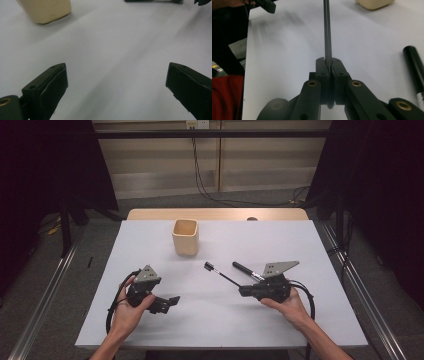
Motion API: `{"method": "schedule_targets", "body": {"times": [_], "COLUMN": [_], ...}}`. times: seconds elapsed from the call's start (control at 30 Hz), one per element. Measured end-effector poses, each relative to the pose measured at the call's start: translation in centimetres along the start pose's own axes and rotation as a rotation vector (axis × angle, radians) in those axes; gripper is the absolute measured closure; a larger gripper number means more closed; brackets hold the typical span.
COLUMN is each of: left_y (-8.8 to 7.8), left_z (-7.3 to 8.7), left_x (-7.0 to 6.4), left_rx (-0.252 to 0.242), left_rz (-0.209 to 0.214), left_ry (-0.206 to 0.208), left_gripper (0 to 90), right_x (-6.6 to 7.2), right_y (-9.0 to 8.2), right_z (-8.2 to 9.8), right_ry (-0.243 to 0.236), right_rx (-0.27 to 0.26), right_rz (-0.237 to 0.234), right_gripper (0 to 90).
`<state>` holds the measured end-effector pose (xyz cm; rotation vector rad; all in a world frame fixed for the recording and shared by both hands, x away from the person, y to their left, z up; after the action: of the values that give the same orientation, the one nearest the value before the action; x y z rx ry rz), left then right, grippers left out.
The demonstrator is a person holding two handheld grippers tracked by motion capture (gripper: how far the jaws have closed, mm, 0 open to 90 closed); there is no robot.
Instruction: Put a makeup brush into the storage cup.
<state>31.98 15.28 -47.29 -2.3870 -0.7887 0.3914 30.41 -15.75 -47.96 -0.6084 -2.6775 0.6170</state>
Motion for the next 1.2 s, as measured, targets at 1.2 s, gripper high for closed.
{"method": "schedule_targets", "body": {"times": [1.2], "left_y": [1.1], "left_z": [-3.1], "left_x": [-2.8], "left_rx": [-0.323], "left_rz": [0.061], "left_ry": [0.037], "left_gripper": [7.0], "right_x": [1.1], "right_y": [-0.5], "right_z": [-1.7], "right_ry": [-0.074], "right_rx": [-0.197], "right_rz": [-0.025], "right_gripper": [86.1]}}
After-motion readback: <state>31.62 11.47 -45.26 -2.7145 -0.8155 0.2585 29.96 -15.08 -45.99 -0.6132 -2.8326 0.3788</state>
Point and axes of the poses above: each handheld gripper's, and its own axes: y roughly forward along the jaws, z roughly out of its underside, x roughly to its left, the point moved 6 cm from there along y, roughly forward along the jaws, and after that the axes turned 3 degrees about -x, right-handed, at the moved point
